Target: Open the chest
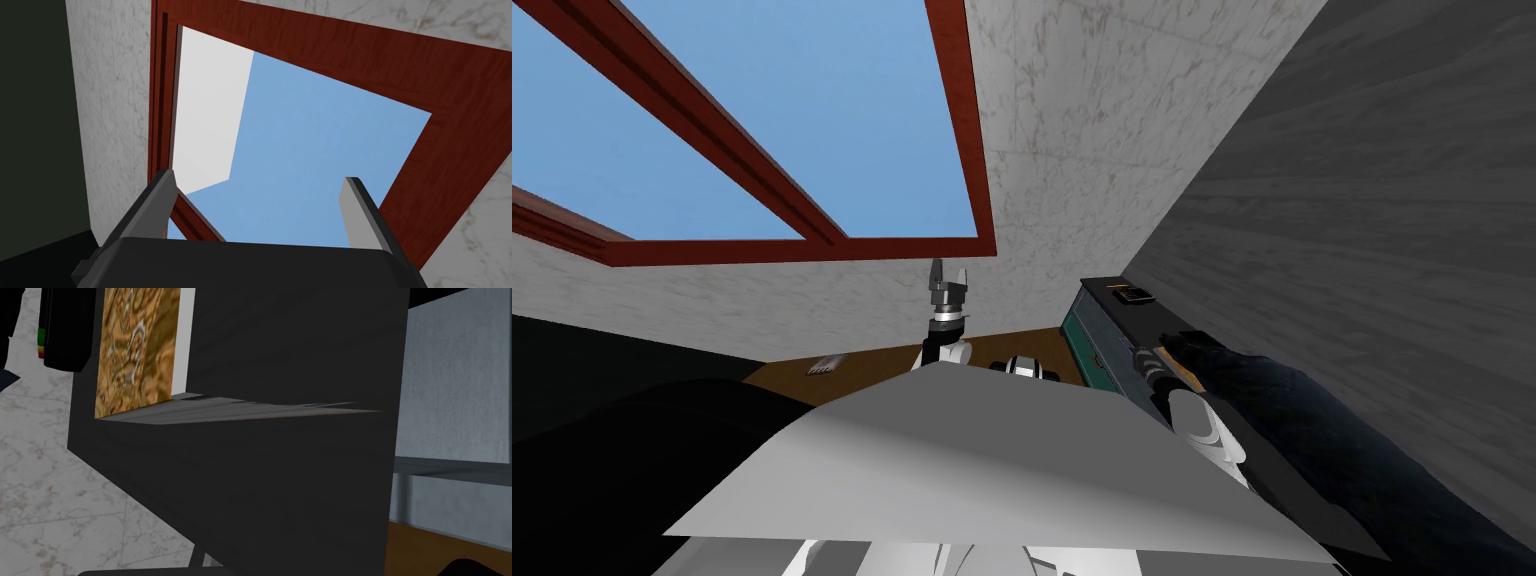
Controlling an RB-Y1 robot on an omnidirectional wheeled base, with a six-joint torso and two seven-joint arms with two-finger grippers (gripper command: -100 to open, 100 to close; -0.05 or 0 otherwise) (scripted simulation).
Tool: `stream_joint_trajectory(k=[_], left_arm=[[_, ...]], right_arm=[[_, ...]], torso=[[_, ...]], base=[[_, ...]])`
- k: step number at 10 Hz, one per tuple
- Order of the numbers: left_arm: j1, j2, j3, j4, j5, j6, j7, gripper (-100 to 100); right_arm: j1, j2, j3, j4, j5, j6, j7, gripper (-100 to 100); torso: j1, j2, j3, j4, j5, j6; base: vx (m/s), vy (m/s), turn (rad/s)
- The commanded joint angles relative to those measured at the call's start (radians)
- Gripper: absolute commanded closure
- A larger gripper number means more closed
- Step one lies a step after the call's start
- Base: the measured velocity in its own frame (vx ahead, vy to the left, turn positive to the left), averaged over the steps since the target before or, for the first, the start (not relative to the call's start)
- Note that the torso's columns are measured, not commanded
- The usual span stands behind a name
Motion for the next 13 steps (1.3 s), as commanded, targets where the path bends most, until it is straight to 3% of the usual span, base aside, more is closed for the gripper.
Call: stream_joint_trajectory(k=[1,2,3,6,7,9,10,13], left_arm=[[0.000,0.000,0.000,0.000,0.000,0.000,0.000,0],[0.000,0.000,0.000,0.000,0.000,0.000,0.000,0],[0.000,0.000,0.000,0.000,0.000,0.000,0.000,0],[0.000,0.000,0.000,0.000,0.000,0.000,0.000,0],[0.000,0.000,0.000,0.000,0.000,0.000,0.000,0],[0.000,0.000,0.000,0.000,0.000,0.000,0.000,0],[0.000,0.000,0.000,0.000,0.000,0.000,0.000,0],[0.000,0.000,0.000,0.000,0.000,0.000,0.000,0]], right_arm=[[-0.021,0.031,-0.042,0.013,-0.034,-0.070,0.078,100],[-0.021,0.031,-0.042,0.013,-0.034,-0.070,0.107,100],[-0.054,0.055,-0.083,0.024,-0.074,-0.113,0.136,100],[-0.054,0.055,-0.083,0.024,-0.074,-0.127,0.203,100],[-0.086,0.078,-0.124,0.036,-0.114,-0.177,0.240,100],[-0.086,0.078,-0.124,0.036,-0.114,-0.185,0.292,100],[-0.118,0.102,-0.165,0.048,-0.154,-0.233,0.320,100],[-0.118,0.102,-0.165,0.048,-0.154,-0.242,0.384,100]], torso=[[0.001,0.000,-0.001,0.001,0.002,0.002],[0.005,0.001,0.000,0.003,0.004,-0.002],[0.007,0.002,0.000,0.005,0.007,-0.004],[0.009,0.001,0.000,0.006,0.008,-0.005],[0.008,0.002,0.000,0.006,0.007,-0.004],[0.010,0.000,-0.001,0.005,0.008,-0.004],[0.008,0.001,-0.001,0.005,0.007,-0.004],[0.008,0.001,0.000,0.006,0.007,-0.004]], base=[[0.028,0.033,-0.164],[0.008,0.016,0.024],[0.026,0.027,-0.187],[0.018,0.018,-0.043],[0.024,0.028,-0.183],[0.022,0.028,-0.090],[0.033,0.034,-0.257],[0.016,0.017,-0.019]])
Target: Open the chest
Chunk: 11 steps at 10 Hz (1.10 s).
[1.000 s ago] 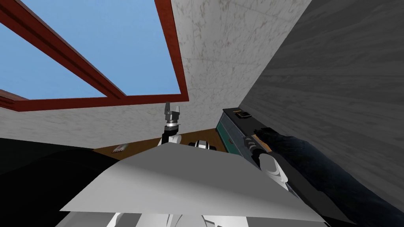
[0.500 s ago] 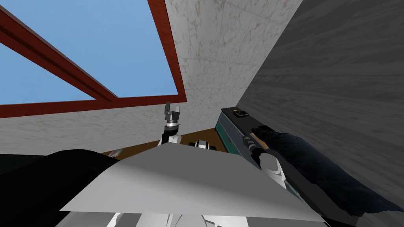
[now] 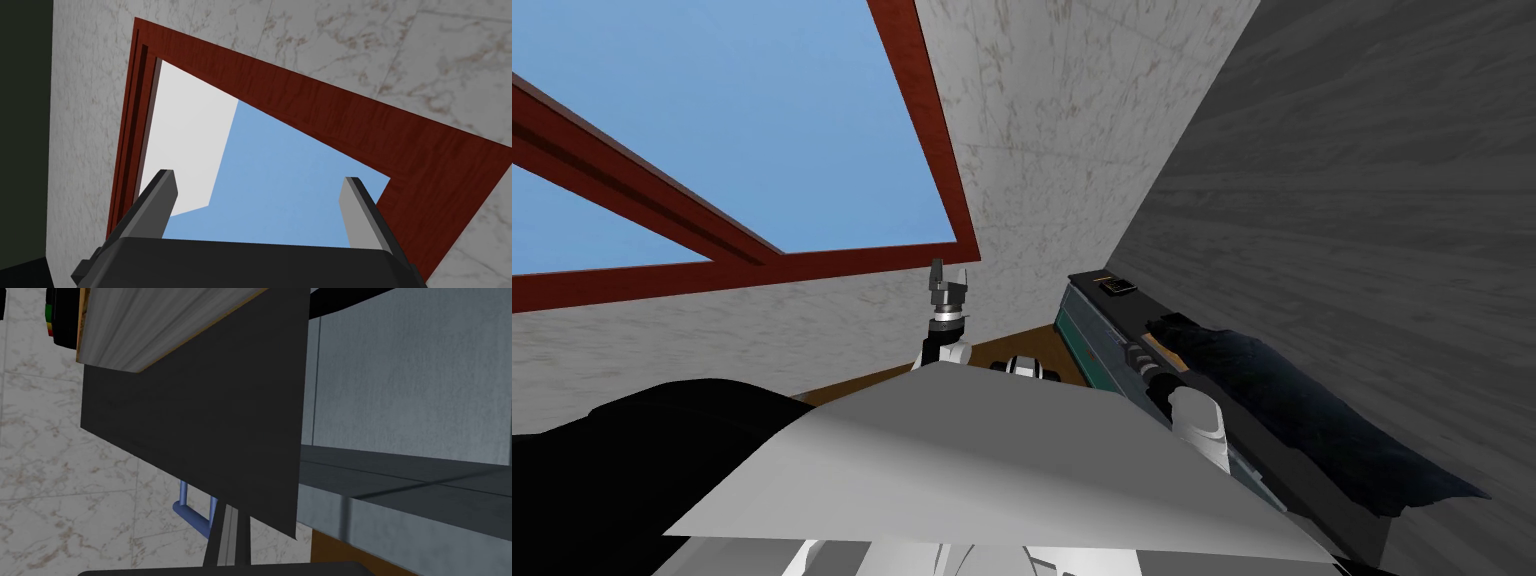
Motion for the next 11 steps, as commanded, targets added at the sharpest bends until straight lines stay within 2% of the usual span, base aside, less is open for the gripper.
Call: stream_joint_trajectory(k=[1,2,5,7,8,11], left_arm=[[0.000,0.000,0.000,0.000,0.000,0.000,0.000,0],[0.000,0.000,0.000,0.000,0.000,0.000,0.000,0],[0.000,0.000,0.000,0.000,0.000,0.000,0.000,0],[0.000,0.000,0.000,0.000,0.000,0.000,0.000,0],[0.000,0.000,0.000,0.000,0.000,0.000,0.000,0],[0.000,0.000,0.000,0.000,0.000,0.000,0.000,0]], right_arm=[[-0.001,0.000,-0.001,0.001,-0.002,-0.003,0.020,100],[-0.016,0.021,0.019,0.011,-0.031,0.024,0.049,-100],[-0.039,0.053,0.049,0.027,-0.075,0.066,0.088,-100],[-0.035,0.049,0.044,0.024,-0.066,0.059,0.081,-100],[-0.037,0.069,0.054,0.044,-0.071,0.087,0.107,100],[-0.031,0.057,0.046,0.022,-0.067,0.062,0.084,100]], torso=[[-0.001,0.001,0.000,0.000,0.000,0.000],[0.000,0.000,0.000,0.000,0.000,0.001],[-0.001,0.002,0.001,0.001,0.000,0.001],[0.003,-0.003,-0.002,-0.001,0.001,0.001],[0.003,-0.004,-0.003,-0.001,0.001,0.000],[0.006,0.000,0.001,-0.002,-0.001,-0.001]], base=[[0.000,0.000,0.000],[-0.044,-0.026,0.058],[-0.095,-0.065,0.052],[-0.027,-0.017,0.004],[0.075,-0.045,0.063],[-0.017,0.070,-0.017]])
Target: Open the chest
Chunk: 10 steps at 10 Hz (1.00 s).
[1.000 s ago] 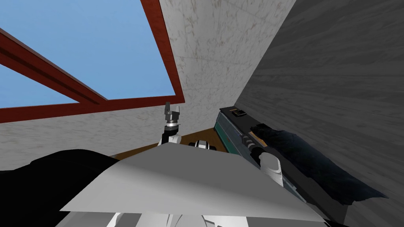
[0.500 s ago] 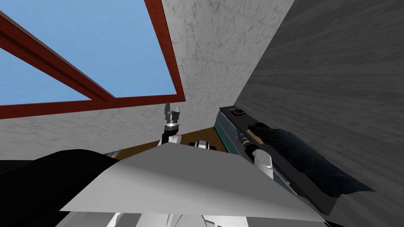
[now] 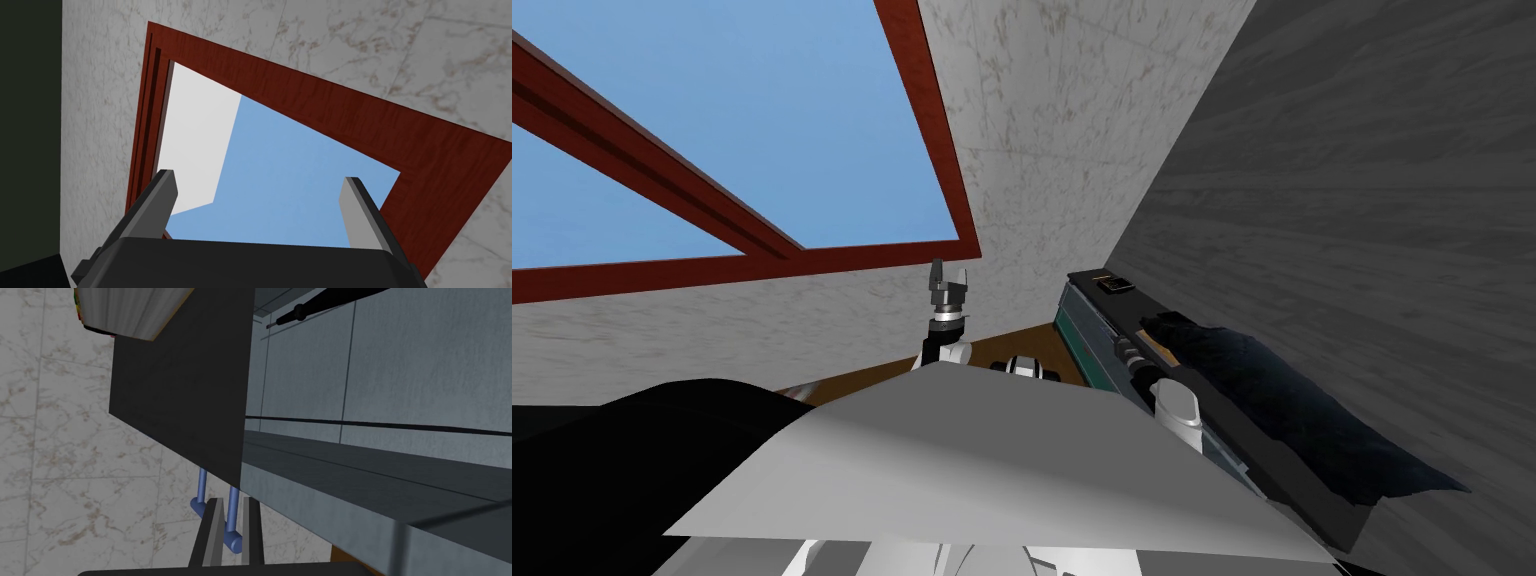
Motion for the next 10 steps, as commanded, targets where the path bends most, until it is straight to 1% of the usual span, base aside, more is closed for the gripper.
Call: stream_joint_trajectory(k=[1,3,4,5,7,8,10], left_arm=[[0.000,0.000,0.000,0.000,0.000,0.000,0.000,0],[0.000,0.000,0.000,0.000,0.000,0.000,0.000,0],[0.000,0.000,0.000,0.000,0.000,0.000,0.000,0],[0.000,0.000,0.000,0.000,0.000,0.000,0.000,0],[0.000,0.000,0.000,0.000,0.000,0.000,0.000,0],[0.000,0.000,0.000,0.000,0.000,0.000,0.000,0],[0.000,0.000,0.000,0.000,0.000,0.000,0.000,0]], right_arm=[[0.005,0.001,0.000,-0.010,0.005,-0.012,-0.010,100],[0.007,-0.001,-0.002,-0.023,0.009,-0.023,-0.022,100],[0.004,-0.001,0.000,-0.018,0.008,-0.018,-0.018,100],[0.006,0.006,0.002,-0.024,0.011,-0.024,-0.020,100],[0.006,0.009,0.001,-0.033,0.013,-0.026,-0.021,100],[0.003,-0.018,-0.004,-0.042,0.013,-0.047,-0.054,-100],[-0.001,-0.046,-0.012,-0.055,0.015,-0.068,-0.089,-100]], torso=[[0.002,0.002,0.001,0.000,0.001,0.000],[-0.001,0.004,0.001,0.002,0.002,0.003],[-0.002,0.004,0.002,0.003,0.003,0.004],[-0.008,0.001,0.000,0.004,0.004,0.004],[-0.003,0.002,0.000,0.003,0.003,0.003],[-0.001,0.004,0.001,0.003,0.004,0.004],[-0.013,-0.004,-0.003,0.000,0.000,0.004]], base=[[-0.075,0.170,-0.006],[-0.096,0.179,-0.006],[-0.044,0.099,0.006],[-0.041,0.128,-0.009],[-0.082,0.157,-0.016],[-0.034,0.122,-0.017],[0.015,0.036,-0.019]])
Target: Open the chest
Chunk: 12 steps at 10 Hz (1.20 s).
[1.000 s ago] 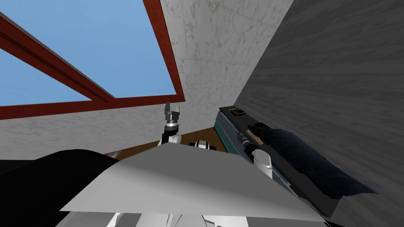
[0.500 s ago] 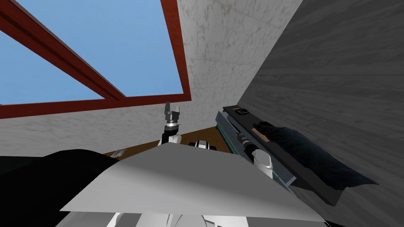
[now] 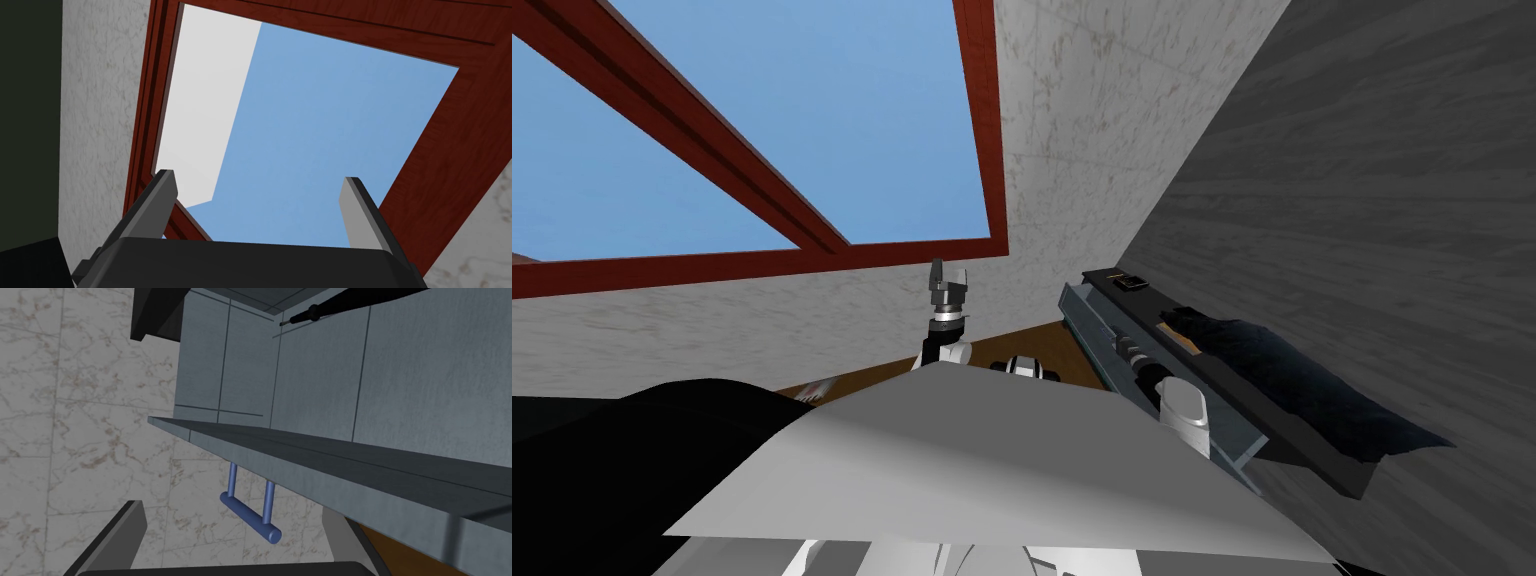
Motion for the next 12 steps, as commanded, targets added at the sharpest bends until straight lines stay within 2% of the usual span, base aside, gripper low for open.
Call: stream_joint_trajectory(k=[1,5,6,7,12], left_arm=[[0.000,0.000,0.000,0.000,0.000,0.000,0.000,0],[0.000,0.000,0.000,0.000,0.000,0.000,0.000,0],[0.000,0.000,0.000,0.000,0.000,0.000,0.000,0],[0.000,0.000,0.000,0.000,0.000,0.000,0.000,0],[0.000,0.000,0.000,0.000,0.000,0.000,0.000,0]], right_arm=[[-0.002,-0.052,-0.016,-0.025,0.004,-0.039,-0.066,-100],[-0.009,-0.107,-0.030,-0.051,0.007,-0.082,-0.135,-100],[-0.008,-0.100,-0.028,-0.041,0.002,-0.074,-0.118,-100],[-0.009,-0.101,-0.029,-0.041,0.002,-0.076,-0.121,0],[-0.009,-0.101,-0.029,-0.041,0.002,-0.076,-0.121,0]], torso=[[0.000,0.000,0.000,0.000,-0.001,-0.001],[0.009,0.005,0.003,0.002,0.002,-0.003],[0.008,0.004,0.002,0.002,0.002,-0.002],[0.007,0.004,0.002,0.002,0.001,-0.002],[0.008,0.003,0.002,0.001,0.002,-0.003]], base=[[0.013,0.031,-0.031],[0.005,0.043,-0.017],[0.000,0.022,-0.005],[0.000,0.005,0.001],[0.000,0.000,0.000]])
